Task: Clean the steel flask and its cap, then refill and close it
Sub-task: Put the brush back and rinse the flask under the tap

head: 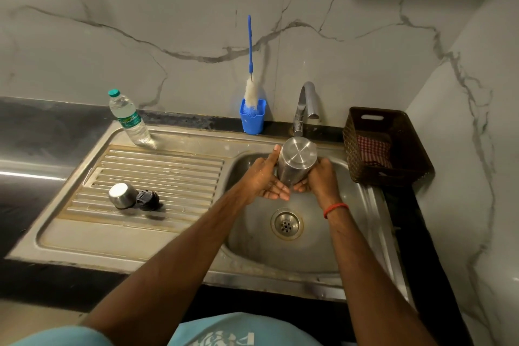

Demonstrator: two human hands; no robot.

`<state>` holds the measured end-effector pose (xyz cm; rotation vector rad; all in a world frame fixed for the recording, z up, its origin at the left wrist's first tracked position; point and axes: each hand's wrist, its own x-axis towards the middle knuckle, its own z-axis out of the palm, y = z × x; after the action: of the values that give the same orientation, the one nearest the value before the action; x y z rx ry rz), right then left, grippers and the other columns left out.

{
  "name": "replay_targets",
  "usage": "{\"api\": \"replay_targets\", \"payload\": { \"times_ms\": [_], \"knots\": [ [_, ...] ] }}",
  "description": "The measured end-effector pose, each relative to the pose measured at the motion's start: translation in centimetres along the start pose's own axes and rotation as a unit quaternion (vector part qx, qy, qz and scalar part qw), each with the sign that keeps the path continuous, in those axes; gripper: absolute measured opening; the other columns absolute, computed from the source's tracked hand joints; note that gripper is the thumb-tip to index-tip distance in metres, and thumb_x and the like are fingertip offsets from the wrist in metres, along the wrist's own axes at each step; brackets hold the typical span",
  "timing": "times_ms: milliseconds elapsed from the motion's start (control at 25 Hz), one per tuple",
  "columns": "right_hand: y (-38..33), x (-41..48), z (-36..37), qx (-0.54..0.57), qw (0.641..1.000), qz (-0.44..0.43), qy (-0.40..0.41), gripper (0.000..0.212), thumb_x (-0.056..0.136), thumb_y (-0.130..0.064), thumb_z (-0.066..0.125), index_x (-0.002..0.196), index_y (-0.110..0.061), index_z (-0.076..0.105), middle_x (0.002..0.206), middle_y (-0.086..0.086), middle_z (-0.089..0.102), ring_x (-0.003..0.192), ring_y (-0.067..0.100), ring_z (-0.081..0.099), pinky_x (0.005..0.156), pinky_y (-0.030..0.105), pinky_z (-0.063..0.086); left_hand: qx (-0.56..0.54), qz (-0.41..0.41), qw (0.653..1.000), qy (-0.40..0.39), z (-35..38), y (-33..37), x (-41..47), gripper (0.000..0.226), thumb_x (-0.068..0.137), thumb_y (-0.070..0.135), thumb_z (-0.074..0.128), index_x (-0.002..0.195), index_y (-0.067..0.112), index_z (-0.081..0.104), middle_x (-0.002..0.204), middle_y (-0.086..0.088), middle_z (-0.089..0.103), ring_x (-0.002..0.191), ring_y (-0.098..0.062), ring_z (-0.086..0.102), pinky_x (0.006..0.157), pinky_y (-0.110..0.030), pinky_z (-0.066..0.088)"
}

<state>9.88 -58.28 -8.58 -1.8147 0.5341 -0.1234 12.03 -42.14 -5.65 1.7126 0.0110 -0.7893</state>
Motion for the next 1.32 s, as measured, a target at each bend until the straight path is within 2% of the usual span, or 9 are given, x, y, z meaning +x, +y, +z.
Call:
{"api": "replay_targets", "payload": {
  "times_ms": [160, 280, 400, 600, 720, 840, 1000, 1200, 1320],
  "knots": [
    [-3.0, -2.9, 0.9, 0.002, 0.998, -0.067, -0.009, 0.048, 0.106, -0.049, 0.03, 0.079, -0.028, 0.064, 0.063, 0.005, 0.068, 0.06, 0.014, 0.065, 0.053, 0.017, 0.051, -0.009, 0.027, 0.999, 0.017, -1.8, 0.2, -1.7, 0.094, 0.089, 0.078, 0.021, 0.148, 0.008, 0.04, 0.086, -0.024, 0.076, 0.069, -0.028, 0.075, 0.06, -0.029, 0.061],
    [-4.9, -4.6, 1.9, 0.011, 0.997, -0.067, -0.028, 0.063, 0.092, -0.07, 0.022, 0.078, -0.027, 0.067, 0.062, 0.02, 0.068, 0.052, 0.021, 0.064, 0.054, 0.03, 0.053, 0.002, 0.065, 0.998, 0.01, -3.4, 0.1, -3.3, 0.103, 0.079, 0.085, 0.017, 0.153, 0.016, 0.036, 0.088, -0.023, 0.076, 0.077, -0.034, 0.075, 0.064, -0.031, 0.061],
    [-6.4, -5.6, 3.3, 0.005, 0.997, -0.07, -0.04, 0.072, 0.088, -0.076, 0.023, 0.079, -0.021, 0.069, 0.063, 0.022, 0.069, 0.056, 0.033, 0.067, 0.06, 0.039, 0.057, 0.031, 0.105, 0.994, 0.021, -5.2, -0.2, -5.1, 0.108, 0.077, 0.087, 0.014, 0.148, 0.011, 0.044, 0.083, -0.021, 0.075, 0.075, -0.037, 0.075, 0.063, -0.031, 0.06],
    [-9.0, -8.3, 6.6, -0.008, 0.994, -0.068, -0.087, 0.069, 0.096, -0.069, 0.023, 0.094, -0.019, 0.069, 0.066, 0.02, 0.071, 0.057, 0.037, 0.07, 0.057, 0.038, 0.061, 0.068, 0.121, 0.988, 0.071, -8.9, -0.8, -8.4, 0.105, 0.078, 0.086, 0.009, 0.142, 0.015, 0.052, 0.076, -0.021, 0.075, 0.068, -0.034, 0.075, 0.054, -0.027, 0.056],
    [-10.4, -10.1, 9.4, -0.02, 0.989, -0.06, -0.135, 0.059, 0.095, -0.07, 0.022, 0.091, -0.03, 0.065, 0.081, 0.016, 0.074, 0.06, 0.036, 0.072, 0.062, 0.043, 0.062, 0.064, 0.116, 0.986, 0.098, -11.3, -2.1, -10.8, 0.098, 0.079, 0.085, 0.007, 0.121, 0.017, 0.063, 0.076, -0.027, 0.072, 0.069, -0.038, 0.074, 0.053, -0.028, 0.055],
    [-10.8, -11.5, 12.1, -0.031, 0.985, -0.041, -0.165, 0.062, 0.094, -0.07, 0.025, 0.093, -0.025, 0.068, 0.087, 0.014, 0.074, 0.063, 0.036, 0.073, 0.069, 0.048, 0.062, 0.058, 0.122, 0.984, 0.116, -13.9, -4.1, -12.5, 0.089, 0.085, 0.078, 0.006, 0.108, 0.015, 0.065, 0.073, -0.028, 0.071, 0.062, -0.032, 0.072, 0.05, -0.025, 0.055],
    [-11.6, -13.5, 16.2, -0.043, 0.982, -0.027, -0.183, 0.058, 0.101, -0.061, 0.028, 0.1, -0.018, 0.066, 0.091, 0.014, 0.074, 0.063, 0.031, 0.074, 0.06, 0.037, 0.063, 0.078, 0.129, 0.971, 0.183, -17.6, -6.7, -13.8, 0.094, 0.096, 0.071, 0.009, 0.105, -0.002, 0.069, 0.058, -0.01, 0.066, 0.052, -0.016, 0.068, 0.052, -0.021, 0.049],
    [-11.8, -15.7, 21.6, -0.05, 0.978, 0.001, -0.204, 0.063, 0.097, -0.069, 0.024, 0.098, -0.021, 0.065, 0.096, 0.013, 0.072, 0.068, 0.03, 0.075, 0.069, 0.043, 0.063, 0.073, 0.113, 0.964, 0.227, -21.4, -9.1, -16.9, 0.073, 0.103, 0.061, 0.013, 0.075, 0.015, 0.063, 0.051, 0.004, 0.057, 0.044, -0.003, 0.057, 0.056, -0.022, 0.048],
    [-11.8, -17.2, 24.8, -0.048, 0.976, 0.013, -0.213, 0.059, 0.097, -0.069, 0.026, 0.089, -0.024, 0.063, 0.092, 0.012, 0.073, 0.072, 0.031, 0.075, 0.071, 0.044, 0.063, 0.055, 0.099, 0.968, 0.225, -23.9, -11.3, -18.4, 0.088, 0.096, 0.072, 0.011, 0.085, 0.006, 0.069, 0.06, -0.008, 0.063, 0.053, -0.013, 0.063, 0.053, -0.022, 0.048]
  ]
}}
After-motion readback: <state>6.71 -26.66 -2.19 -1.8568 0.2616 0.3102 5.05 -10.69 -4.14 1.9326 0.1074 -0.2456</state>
